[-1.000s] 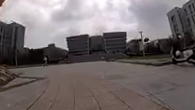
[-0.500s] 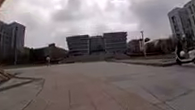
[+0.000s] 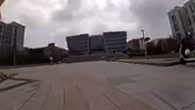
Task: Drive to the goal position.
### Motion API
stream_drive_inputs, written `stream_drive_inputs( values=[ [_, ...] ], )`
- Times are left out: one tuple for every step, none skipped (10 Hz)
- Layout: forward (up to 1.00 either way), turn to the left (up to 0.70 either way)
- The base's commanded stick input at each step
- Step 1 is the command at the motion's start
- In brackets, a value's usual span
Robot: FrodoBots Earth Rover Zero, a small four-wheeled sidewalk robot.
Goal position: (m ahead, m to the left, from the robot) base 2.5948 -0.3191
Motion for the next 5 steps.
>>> stream_drive_inputs(
  values=[
    [0.6, 0.03],
    [0.6, 0.06],
    [0.6, 0.09],
    [0.6, 0.12],
    [0.6, 0.15]
  ],
)
